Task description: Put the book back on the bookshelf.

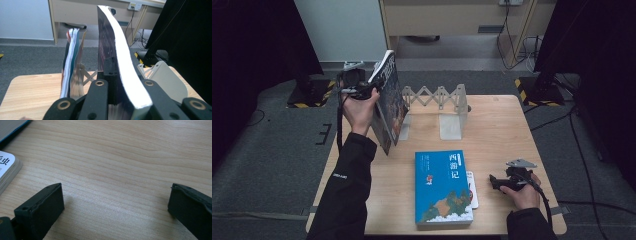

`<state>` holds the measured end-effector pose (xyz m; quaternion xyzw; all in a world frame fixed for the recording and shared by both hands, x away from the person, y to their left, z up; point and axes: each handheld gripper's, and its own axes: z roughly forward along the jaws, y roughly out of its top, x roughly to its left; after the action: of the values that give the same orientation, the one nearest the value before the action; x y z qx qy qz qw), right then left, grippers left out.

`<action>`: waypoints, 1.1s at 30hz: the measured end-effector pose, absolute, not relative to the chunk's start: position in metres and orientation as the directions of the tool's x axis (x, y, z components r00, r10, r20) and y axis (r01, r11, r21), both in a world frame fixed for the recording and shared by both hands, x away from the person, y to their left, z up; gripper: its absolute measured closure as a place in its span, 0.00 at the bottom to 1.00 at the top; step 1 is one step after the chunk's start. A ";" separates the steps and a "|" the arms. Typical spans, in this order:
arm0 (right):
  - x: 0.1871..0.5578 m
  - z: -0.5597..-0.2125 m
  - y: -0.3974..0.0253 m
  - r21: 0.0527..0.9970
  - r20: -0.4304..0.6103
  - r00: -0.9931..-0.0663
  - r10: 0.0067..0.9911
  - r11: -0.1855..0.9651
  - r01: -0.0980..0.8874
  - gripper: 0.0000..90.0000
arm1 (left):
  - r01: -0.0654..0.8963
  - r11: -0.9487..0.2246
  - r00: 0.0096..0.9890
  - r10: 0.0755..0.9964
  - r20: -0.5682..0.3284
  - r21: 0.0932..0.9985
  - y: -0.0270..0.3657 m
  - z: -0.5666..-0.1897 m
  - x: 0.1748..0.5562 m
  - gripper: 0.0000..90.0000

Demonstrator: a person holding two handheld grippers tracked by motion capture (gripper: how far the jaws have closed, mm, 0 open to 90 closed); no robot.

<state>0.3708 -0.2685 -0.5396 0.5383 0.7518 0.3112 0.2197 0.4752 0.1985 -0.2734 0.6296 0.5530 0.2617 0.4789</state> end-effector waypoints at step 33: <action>0.371 -0.540 -0.268 0.705 0.003 -0.321 0.947 0.226 0.672 0.01 | 0.408 0.005 0.168 0.982 -0.081 0.913 0.182 -0.306 0.495 0.91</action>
<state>0.3709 -0.2683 -0.5396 0.5389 0.7511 0.3109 0.2209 0.4949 0.1822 -0.3057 0.6251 0.5562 0.3266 0.4396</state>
